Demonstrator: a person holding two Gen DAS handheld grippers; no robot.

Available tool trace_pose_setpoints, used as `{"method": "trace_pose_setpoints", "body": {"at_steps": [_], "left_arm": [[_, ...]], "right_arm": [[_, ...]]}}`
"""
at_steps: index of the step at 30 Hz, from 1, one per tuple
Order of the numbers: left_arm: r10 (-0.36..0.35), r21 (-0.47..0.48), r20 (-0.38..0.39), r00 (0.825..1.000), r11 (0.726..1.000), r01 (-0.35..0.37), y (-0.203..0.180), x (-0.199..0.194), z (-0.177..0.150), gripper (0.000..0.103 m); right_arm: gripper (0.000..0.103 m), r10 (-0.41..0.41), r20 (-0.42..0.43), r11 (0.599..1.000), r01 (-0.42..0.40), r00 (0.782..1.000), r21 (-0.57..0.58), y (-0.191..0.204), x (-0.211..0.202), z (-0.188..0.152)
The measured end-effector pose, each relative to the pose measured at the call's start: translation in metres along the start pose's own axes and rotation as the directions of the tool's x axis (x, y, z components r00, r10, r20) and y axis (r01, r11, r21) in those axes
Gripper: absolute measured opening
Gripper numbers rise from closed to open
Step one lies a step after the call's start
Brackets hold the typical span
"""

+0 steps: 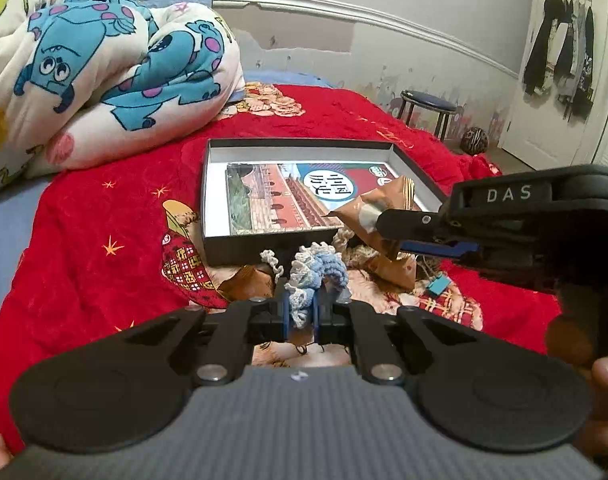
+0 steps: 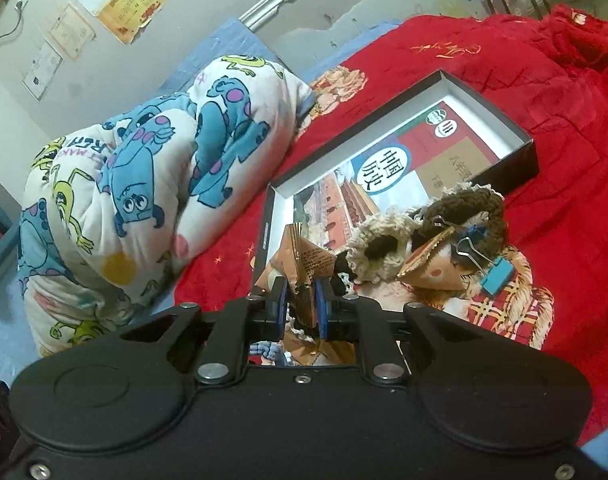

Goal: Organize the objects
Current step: 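Lift the scrunchie with the left tool while the right tool lifts the paper packet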

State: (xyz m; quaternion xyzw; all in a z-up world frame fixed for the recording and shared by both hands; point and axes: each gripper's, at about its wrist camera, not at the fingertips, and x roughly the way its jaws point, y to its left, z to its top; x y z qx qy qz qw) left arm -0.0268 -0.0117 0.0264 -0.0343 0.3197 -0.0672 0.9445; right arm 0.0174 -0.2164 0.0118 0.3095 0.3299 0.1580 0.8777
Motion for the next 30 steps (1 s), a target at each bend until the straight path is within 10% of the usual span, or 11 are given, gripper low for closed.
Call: {"method": "trace_pose_setpoints", "body": {"at_steps": [30], "left_arm": [[0.001,-0.013,0.107,0.994,1.0,0.0,0.016,0.007,0.044,0.014]], "right_arm": [[0.015,0.049,0.049,0.999,-0.048,0.998,-0.023,0.012,0.006,0.018]]}}
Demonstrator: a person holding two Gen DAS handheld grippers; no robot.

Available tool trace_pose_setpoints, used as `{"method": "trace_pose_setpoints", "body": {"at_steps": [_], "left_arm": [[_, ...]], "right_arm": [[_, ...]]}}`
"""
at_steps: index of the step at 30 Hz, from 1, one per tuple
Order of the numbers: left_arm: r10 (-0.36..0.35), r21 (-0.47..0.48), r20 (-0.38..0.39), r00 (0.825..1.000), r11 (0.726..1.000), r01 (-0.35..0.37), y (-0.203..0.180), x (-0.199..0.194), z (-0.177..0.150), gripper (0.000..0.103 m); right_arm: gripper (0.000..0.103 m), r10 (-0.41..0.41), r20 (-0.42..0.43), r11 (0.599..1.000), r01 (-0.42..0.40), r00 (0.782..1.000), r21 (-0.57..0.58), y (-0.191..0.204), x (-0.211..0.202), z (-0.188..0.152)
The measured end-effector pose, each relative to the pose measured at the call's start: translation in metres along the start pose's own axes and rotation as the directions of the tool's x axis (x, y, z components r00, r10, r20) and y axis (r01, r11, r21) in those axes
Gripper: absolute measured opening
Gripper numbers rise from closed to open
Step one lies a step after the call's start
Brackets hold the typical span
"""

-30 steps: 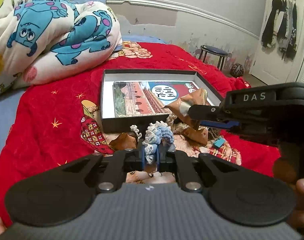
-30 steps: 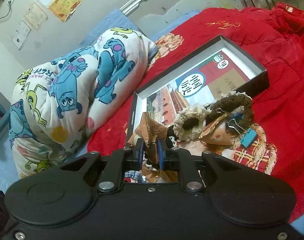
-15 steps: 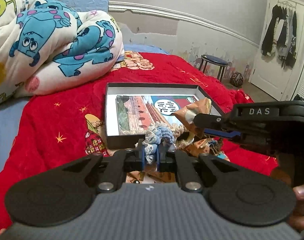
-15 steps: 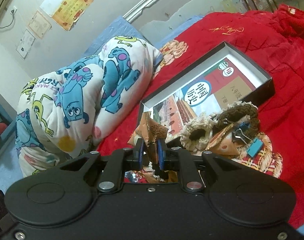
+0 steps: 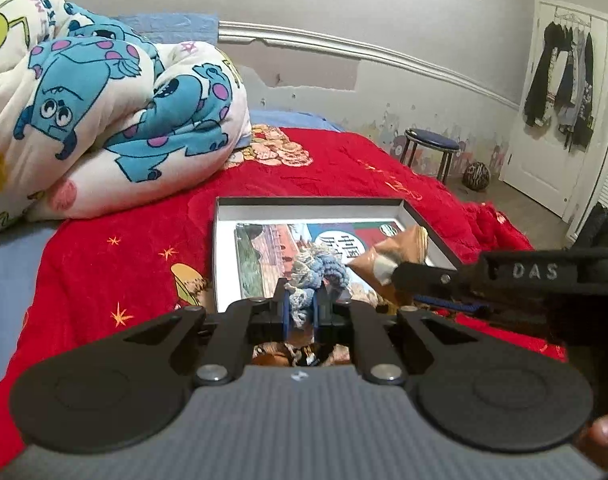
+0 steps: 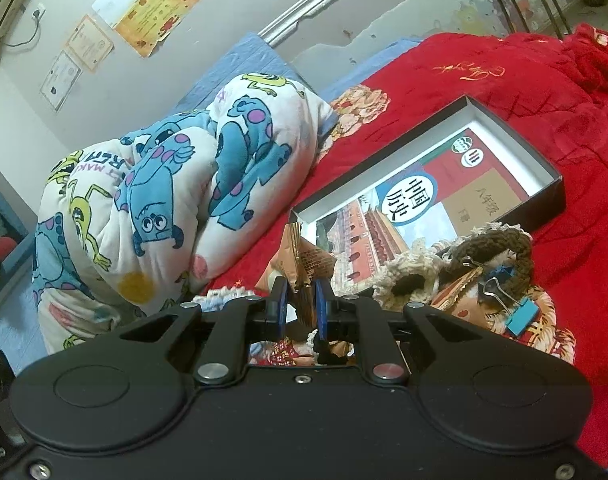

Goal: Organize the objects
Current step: 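Lift the scrunchie with the left tool while the right tool lifts the paper packet, then lower both held items into the black box and open both tools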

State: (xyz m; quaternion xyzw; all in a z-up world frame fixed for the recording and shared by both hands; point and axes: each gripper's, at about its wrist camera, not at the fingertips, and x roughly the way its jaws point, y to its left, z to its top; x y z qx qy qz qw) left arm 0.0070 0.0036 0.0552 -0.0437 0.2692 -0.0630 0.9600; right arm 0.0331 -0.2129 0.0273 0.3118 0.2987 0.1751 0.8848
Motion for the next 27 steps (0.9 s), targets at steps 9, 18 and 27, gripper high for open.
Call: {"method": "trace_pose_setpoints", "body": {"at_steps": [9,18,27], "left_arm": [[0.001,-0.017,0.057,0.998,1.0,0.0,0.005,0.01,0.019,0.014],[0.003,-0.036,0.106,0.994,0.999,0.0,0.017,0.02,0.044,0.014],[0.06,-0.132,0.018,0.998,0.99,-0.057,0.043,0.062,0.064,0.015]], "right_arm": [[0.015,-0.034,0.028,0.999,0.035,0.999,-0.034,0.01,0.007,0.015],[0.015,-0.062,0.044,0.992,0.066,0.997,-0.107,0.033,0.022,0.042],[0.015,-0.09,-0.034,0.983,0.083,0.995,-0.162,0.027,0.058,0.075]]}}
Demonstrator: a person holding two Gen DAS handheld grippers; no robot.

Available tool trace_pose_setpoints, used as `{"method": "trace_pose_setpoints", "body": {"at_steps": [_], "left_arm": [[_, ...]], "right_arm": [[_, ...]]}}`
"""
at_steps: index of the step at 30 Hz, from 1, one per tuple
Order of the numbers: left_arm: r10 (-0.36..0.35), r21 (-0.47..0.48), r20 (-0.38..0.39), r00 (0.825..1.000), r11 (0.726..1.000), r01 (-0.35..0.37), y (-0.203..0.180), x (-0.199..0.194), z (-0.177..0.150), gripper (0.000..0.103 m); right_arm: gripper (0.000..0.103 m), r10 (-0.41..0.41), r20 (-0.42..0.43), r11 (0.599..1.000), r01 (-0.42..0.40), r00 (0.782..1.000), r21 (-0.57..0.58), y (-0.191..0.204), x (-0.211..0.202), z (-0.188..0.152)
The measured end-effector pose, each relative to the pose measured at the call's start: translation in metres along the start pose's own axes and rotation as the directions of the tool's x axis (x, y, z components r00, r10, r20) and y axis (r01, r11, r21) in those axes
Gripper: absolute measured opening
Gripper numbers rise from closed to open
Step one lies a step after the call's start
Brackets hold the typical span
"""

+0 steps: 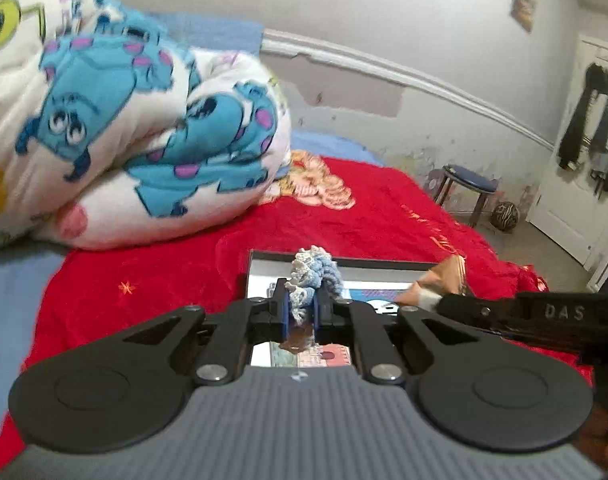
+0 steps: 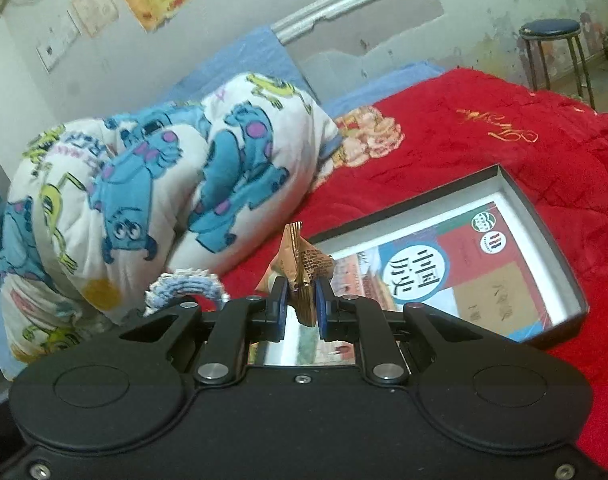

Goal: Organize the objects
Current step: 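Lower both held items into the black box and open both tools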

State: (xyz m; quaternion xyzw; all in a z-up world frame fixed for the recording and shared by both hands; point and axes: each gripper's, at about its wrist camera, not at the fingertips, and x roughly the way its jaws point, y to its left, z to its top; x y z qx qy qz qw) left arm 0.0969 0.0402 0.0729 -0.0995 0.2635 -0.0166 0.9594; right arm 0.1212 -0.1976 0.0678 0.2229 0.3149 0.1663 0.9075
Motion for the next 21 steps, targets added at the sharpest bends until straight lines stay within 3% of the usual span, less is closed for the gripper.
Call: {"method": "trace_pose_setpoints", "body": {"at_steps": [7,11,17,21], "left_arm": [[-0.033,-0.023,-0.134,0.99,0.999,0.03,0.013,0.041,-0.016,0.015],[-0.071,-0.058,-0.214,0.974,0.996,0.06,0.016,0.059,-0.03,0.015],[-0.073,-0.023,-0.241,0.968,0.997,0.07,0.007,0.068,-0.04,0.016],[-0.069,-0.034,-0.279,0.958,0.998,0.062,0.007,0.074,-0.046,0.016]], "right_arm": [[0.015,-0.031,-0.096,0.999,0.031,0.995,0.005,-0.025,0.042,0.001],[0.014,-0.027,-0.16,0.998,0.035,0.987,0.051,-0.038,0.062,-0.004],[0.009,-0.05,-0.181,0.999,0.052,0.982,0.006,-0.037,0.076,-0.011],[0.009,-0.083,-0.237,0.996,0.088,0.968,0.011,-0.043,0.091,-0.02]]}}
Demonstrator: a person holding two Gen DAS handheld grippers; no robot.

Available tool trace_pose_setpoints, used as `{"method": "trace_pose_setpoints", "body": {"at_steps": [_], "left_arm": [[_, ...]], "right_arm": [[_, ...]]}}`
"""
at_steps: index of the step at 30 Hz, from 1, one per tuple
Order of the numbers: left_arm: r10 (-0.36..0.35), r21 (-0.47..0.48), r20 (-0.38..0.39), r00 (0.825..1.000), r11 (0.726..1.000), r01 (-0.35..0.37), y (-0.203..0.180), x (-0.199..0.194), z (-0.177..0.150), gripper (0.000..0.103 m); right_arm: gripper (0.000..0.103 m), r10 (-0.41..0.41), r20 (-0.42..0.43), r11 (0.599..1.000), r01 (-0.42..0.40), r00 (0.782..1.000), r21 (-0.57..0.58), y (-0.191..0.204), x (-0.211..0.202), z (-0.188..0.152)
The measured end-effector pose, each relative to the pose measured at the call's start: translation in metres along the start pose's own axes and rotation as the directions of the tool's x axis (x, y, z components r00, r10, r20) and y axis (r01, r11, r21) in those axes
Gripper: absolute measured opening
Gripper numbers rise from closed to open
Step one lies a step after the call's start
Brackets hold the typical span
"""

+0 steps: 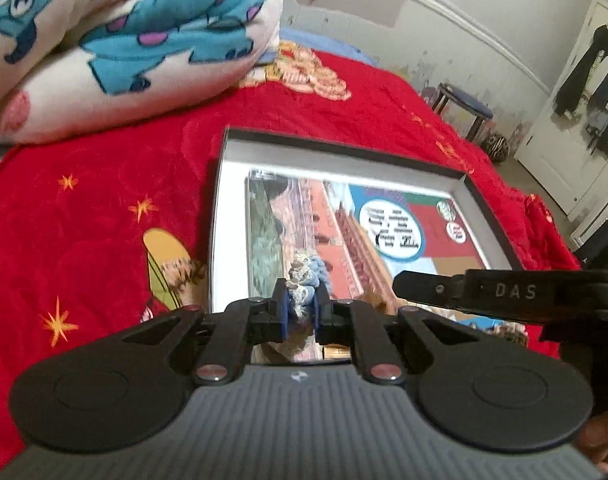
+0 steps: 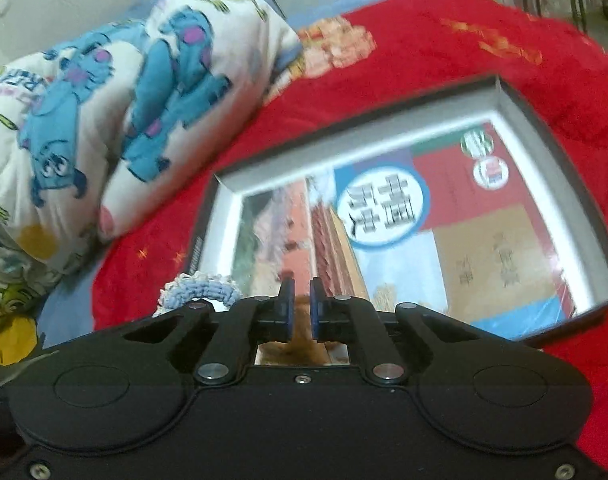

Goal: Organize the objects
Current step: 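Lower both held items into the black box and open both tools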

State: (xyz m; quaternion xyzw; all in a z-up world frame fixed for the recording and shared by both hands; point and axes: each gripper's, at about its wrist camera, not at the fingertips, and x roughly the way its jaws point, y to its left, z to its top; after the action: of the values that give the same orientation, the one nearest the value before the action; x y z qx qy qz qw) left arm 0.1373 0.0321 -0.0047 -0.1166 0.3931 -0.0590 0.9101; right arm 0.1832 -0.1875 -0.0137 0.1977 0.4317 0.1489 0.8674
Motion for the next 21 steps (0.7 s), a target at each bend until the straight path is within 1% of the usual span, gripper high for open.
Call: {"method": "trace_pose_setpoints", "body": {"at_steps": [3,9,14,19,21], "left_arm": [[0.007,0.01,-0.013,1.0,1.0,-0.007,-0.002,0.002,-0.002,0.018],[0.021,0.018,-0.021,1.0,1.0,-0.021,-0.003,0.003,-0.004,0.024],[0.036,0.039,-0.031,0.999,0.999,-0.035,-0.005,0.005,-0.006,0.029],[0.04,0.044,-0.035,0.999,0.998,-0.038,-0.005,0.006,-0.007,0.031],[0.043,0.043,-0.034,0.998,0.998,-0.042,-0.005,0.006,-0.007,0.033]], "right_arm": [[0.009,0.009,-0.016,1.0,-0.008,1.0,0.016,-0.004,0.005,-0.004],[0.009,0.023,-0.006,1.0,-0.023,1.0,-0.01,0.003,0.0,-0.007],[0.009,0.019,-0.01,1.0,-0.019,1.0,-0.019,0.005,0.0,-0.008],[0.009,0.024,-0.003,0.999,-0.024,1.0,-0.029,0.006,-0.001,-0.008],[0.009,0.025,-0.003,0.999,-0.025,1.0,-0.032,0.007,-0.001,-0.009]]}}
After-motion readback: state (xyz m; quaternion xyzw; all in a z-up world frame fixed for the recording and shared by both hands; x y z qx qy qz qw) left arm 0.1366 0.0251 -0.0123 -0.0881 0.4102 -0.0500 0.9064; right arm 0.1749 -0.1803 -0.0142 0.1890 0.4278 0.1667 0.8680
